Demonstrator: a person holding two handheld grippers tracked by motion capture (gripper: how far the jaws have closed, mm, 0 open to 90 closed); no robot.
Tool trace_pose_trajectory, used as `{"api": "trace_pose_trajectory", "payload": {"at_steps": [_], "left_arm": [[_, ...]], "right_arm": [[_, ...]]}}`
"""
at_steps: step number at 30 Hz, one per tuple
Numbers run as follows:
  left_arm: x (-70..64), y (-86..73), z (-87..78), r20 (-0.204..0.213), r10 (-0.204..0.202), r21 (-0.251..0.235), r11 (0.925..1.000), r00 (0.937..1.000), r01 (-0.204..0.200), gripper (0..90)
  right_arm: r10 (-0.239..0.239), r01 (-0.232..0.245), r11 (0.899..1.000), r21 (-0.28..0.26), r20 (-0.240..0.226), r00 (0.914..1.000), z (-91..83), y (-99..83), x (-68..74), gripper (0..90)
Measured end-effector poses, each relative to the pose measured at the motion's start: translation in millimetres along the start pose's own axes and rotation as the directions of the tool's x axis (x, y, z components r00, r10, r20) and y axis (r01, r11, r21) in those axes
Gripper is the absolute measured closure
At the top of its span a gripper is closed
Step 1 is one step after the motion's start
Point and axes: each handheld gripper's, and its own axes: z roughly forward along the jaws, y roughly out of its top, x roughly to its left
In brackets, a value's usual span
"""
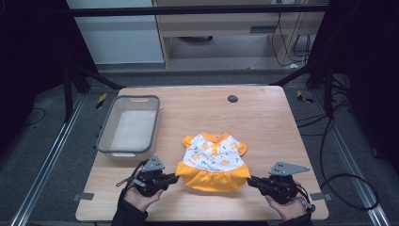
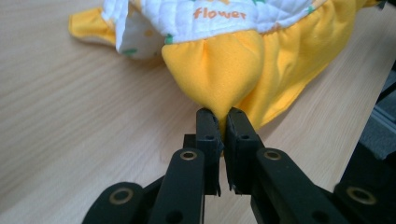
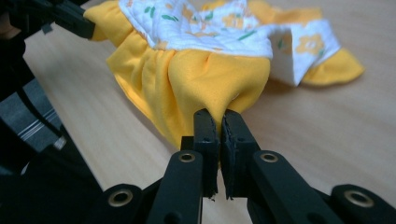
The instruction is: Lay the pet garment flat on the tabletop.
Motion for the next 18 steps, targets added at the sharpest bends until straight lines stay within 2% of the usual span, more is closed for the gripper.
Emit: {"api": "trace_pose_trajectory", "payload": {"at_steps": [1,2,3,6,7,8,10,11,12,13,14,15,16,17,18], "left_arm": [[-1.1,-3.7,1.2,-0.006,0.004,0.012,0.9999,1.0000,-0.004,84.6],[-2.3,-7.3,2.8,-0.019,0.012,0.027,0.9996,0.9997,-0.011,84.6],[-4.2,-13.1,6.4,-0.034,0.024,0.050,0.9985,0.9991,-0.022,84.1],[-6.4,-17.3,9.1,-0.045,0.029,0.058,0.9980,0.9985,-0.026,82.2],[-8.4,-19.8,10.5,-0.064,0.041,0.068,0.9970,0.9971,-0.037,76.1],[-8.4,-19.8,10.5,-0.064,0.041,0.068,0.9970,0.9971,-0.037,70.7],[-9.8,-21.8,8.9,-0.067,0.044,0.067,0.9970,0.9968,-0.039,68.0],[-10.7,-21.4,3.8,-0.074,0.047,0.039,0.9983,0.9962,-0.044,65.6],[-10.7,-21.4,3.8,-0.074,0.047,0.039,0.9983,0.9962,-0.044,62.6],[-11.2,-18.1,-2.2,-0.084,0.048,-0.005,0.9988,0.9953,-0.049,60.0],[-11.2,-18.1,-2.2,-0.084,0.048,-0.005,0.9988,0.9953,-0.049,58.3],[-10.5,-14.1,-7.2,-0.102,0.056,-0.044,0.9972,0.9932,-0.061,57.0],[-10.5,-14.1,-7.2,-0.102,0.056,-0.044,0.9972,0.9932,-0.061,57.0],[-8.6,-10.2,-10.2,-0.109,0.050,-0.075,0.9955,0.9927,-0.059,57.5],[-8.0,-8.5,-10.8,-0.113,0.046,-0.083,0.9950,0.9926,-0.056,58.6]], "right_arm": [[0.001,-0.002,1.000,0.023,0.001,1.0000,1.7,-7.1,0.9,84.6],[0.001,-0.002,1.000,0.023,0.001,1.0000,1.7,-7.1,0.9,84.6],[-0.006,0.006,0.999,0.046,0.020,0.9998,4.8,-13.1,1.2,82.2],[-0.009,0.006,0.997,0.072,0.033,0.9994,8.4,-16.7,-0.2,78.2],[-0.020,0.016,0.996,0.084,0.053,0.9984,11.5,-19.6,-2.9,75.4],[-0.015,0.010,0.996,0.089,0.055,0.9984,12.3,-20.4,-3.7,74.2],[-0.019,0.014,0.996,0.084,0.064,0.9978,12.1,-21.0,-4.4,73.1],[-0.022,0.018,0.998,0.062,0.066,0.9976,10.1,-20.6,-6.0,70.4],[-0.026,0.024,0.999,0.039,0.071,0.9971,8.7,-20.1,-6.5,68.7],[-0.020,0.019,1.000,0.024,0.077,0.9968,7.1,-19.2,-6.7,67.2],[-0.020,0.019,1.000,0.024,0.077,0.9968,7.1,-19.2,-6.7,67.2],[-0.011,0.012,1.000,-0.013,0.080,0.9968,5.5,-17.4,-8.3,67.3],[-0.011,0.012,1.000,-0.013,0.080,0.9968,5.5,-17.4,-8.3,67.3],[-0.002,0.005,0.999,-0.036,0.082,0.9967,5.3,-14.7,-9.3,69.3],[-0.008,0.012,0.999,-0.048,0.086,0.9962,6.3,-13.1,-10.1,70.9]]}}
